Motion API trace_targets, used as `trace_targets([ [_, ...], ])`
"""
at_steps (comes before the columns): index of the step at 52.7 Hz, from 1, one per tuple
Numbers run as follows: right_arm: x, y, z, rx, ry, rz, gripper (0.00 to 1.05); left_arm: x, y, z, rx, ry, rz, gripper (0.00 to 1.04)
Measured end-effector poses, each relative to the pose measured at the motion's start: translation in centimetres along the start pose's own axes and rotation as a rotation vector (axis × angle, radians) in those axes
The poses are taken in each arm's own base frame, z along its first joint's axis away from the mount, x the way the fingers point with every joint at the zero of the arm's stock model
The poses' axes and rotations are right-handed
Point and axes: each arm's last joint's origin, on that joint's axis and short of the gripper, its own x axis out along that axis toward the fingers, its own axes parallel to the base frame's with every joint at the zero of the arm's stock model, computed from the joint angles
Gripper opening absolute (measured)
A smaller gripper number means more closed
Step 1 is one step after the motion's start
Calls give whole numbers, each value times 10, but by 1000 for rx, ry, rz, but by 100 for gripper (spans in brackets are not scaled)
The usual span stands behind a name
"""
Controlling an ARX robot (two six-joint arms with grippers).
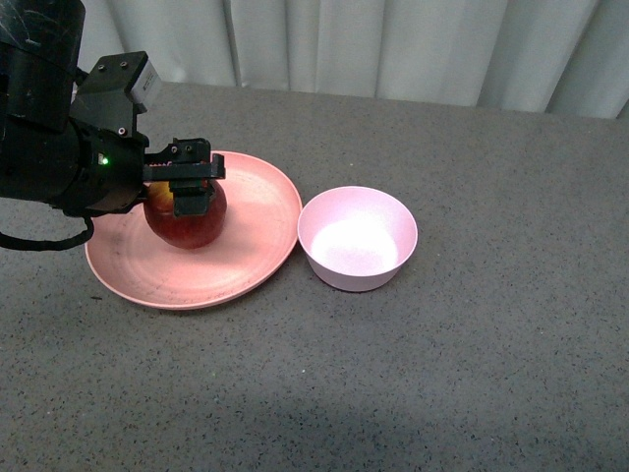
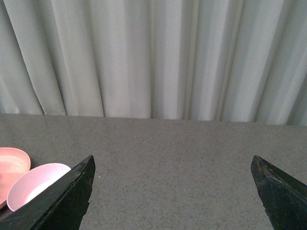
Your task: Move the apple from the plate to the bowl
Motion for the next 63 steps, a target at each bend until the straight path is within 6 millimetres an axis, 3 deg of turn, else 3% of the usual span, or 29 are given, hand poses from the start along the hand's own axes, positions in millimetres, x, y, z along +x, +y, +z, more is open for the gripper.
trace_targets([
  [6, 0, 0, 0, 0, 0, 0, 95, -7, -15, 8, 15, -22, -50, 68],
  [18, 0, 0, 0, 0, 0, 0, 95, -17, -71, 37, 64, -105, -170, 68],
  [33, 0, 0, 0, 0, 0, 0, 95, -15, -113, 27, 105, -84, -239, 68],
  [53, 0, 0, 0, 0, 0, 0, 95, 2, -137, 9, 144, -51, -265, 67],
  [63, 0, 0, 0, 0, 0, 0, 95, 14, -140, 2, 154, -36, -253, 67],
])
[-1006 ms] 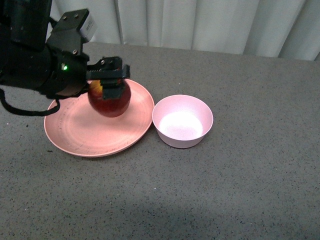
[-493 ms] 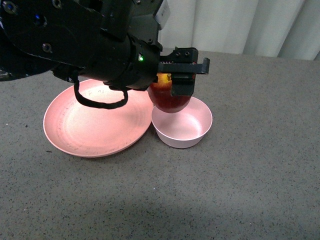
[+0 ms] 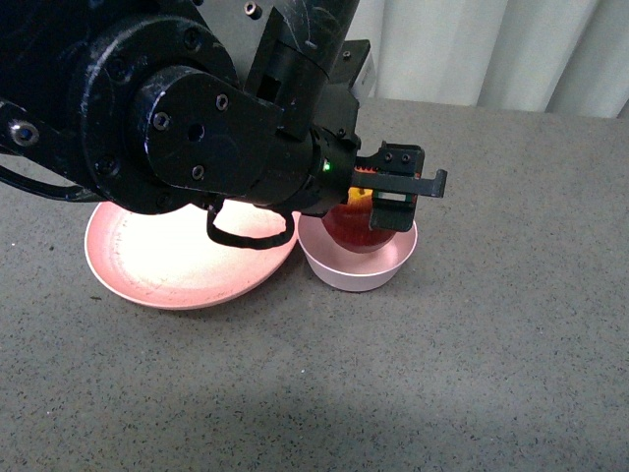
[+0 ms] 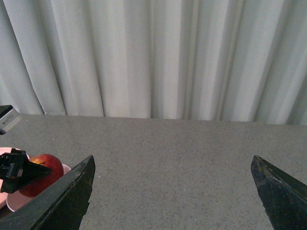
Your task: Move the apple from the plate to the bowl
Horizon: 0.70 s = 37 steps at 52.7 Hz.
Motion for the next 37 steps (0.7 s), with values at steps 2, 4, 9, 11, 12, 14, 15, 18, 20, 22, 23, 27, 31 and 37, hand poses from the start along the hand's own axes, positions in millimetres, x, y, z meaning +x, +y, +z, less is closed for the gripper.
trace_targets([
  [2, 0, 0, 0, 0, 0, 0, 95, 1, 0, -1, 3, 1, 4, 67],
  [4, 0, 0, 0, 0, 0, 0, 95, 3, 1, -2, 6, 4, 8, 67],
  [9, 0, 0, 0, 0, 0, 0, 95, 8, 2, -6, 13, 16, 12, 67],
  [11, 0, 0, 0, 0, 0, 0, 95, 9, 2, -8, 16, 19, 15, 67],
  [12, 0, 0, 0, 0, 0, 0, 95, 9, 3, -8, 17, 20, 16, 67],
  [14, 0, 0, 0, 0, 0, 0, 95, 11, 3, -10, 19, 24, 22, 67],
  [15, 0, 0, 0, 0, 0, 0, 95, 11, 4, -11, 21, 27, 24, 67],
  [18, 0, 0, 0, 0, 0, 0, 95, 13, 4, -13, 22, 33, 28, 67],
  [20, 0, 0, 0, 0, 0, 0, 95, 13, 4, -13, 24, 33, 28, 67],
  [22, 0, 0, 0, 0, 0, 0, 95, 13, 3, -13, 28, 33, 22, 67],
  [23, 0, 0, 0, 0, 0, 0, 95, 13, 3, -13, 28, 33, 20, 67],
  [27, 0, 0, 0, 0, 0, 0, 95, 14, 3, -13, 29, 33, 21, 67],
  [31, 0, 0, 0, 0, 0, 0, 95, 14, 3, -13, 30, 33, 20, 67],
  [37, 0, 0, 0, 0, 0, 0, 95, 14, 3, -13, 33, 34, 21, 67],
])
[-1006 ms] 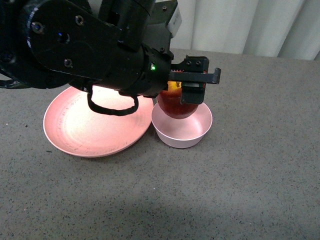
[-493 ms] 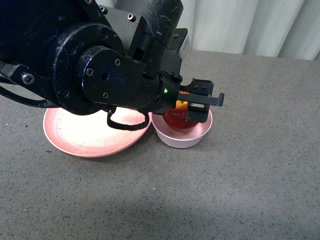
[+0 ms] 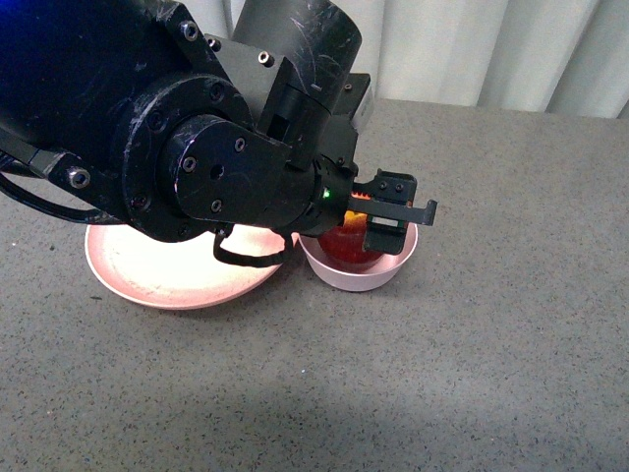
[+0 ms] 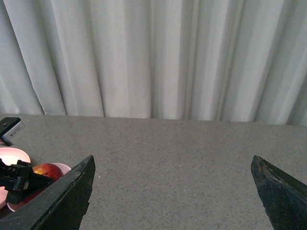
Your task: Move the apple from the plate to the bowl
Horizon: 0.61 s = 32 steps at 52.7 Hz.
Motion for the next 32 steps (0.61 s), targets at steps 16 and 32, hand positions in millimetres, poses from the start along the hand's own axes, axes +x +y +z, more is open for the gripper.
trace_targets([
  [16, 0, 0, 0, 0, 0, 0, 95, -13, 2, 12, -21, -36, 11, 99],
  [32, 0, 0, 0, 0, 0, 0, 95, -68, 35, 23, -140, -205, 194, 98],
])
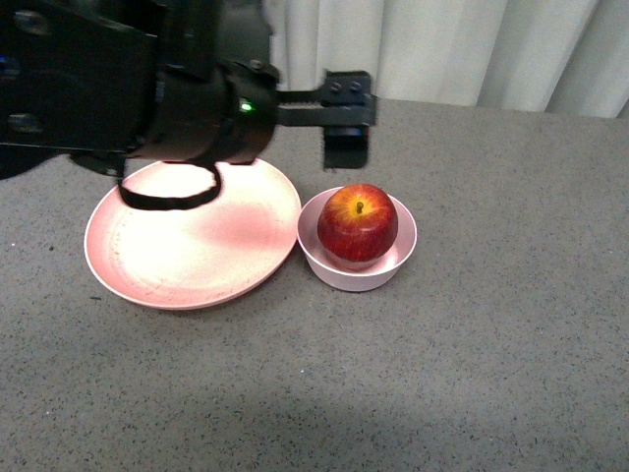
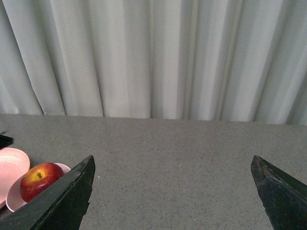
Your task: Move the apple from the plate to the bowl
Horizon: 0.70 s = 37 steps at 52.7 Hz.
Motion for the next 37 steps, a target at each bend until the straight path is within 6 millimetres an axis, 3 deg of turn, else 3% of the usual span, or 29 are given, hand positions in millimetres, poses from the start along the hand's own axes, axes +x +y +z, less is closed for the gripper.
trace_targets([
  [9, 0, 0, 0, 0, 0, 0, 95, -31, 31, -15, -86, -38, 137, 98],
  [16, 0, 0, 0, 0, 0, 1, 95, -55, 43, -30, -116, -35, 190, 98],
  [27, 0, 0, 0, 0, 0, 1, 95, -61, 44, -30, -125, -47, 191, 98],
  [32, 0, 0, 0, 0, 0, 1, 95, -62, 50, -39, -44, -245, 230, 85],
  [37, 0, 0, 0, 0, 0, 0, 95, -82, 62, -48, 23, -404, 230, 71],
])
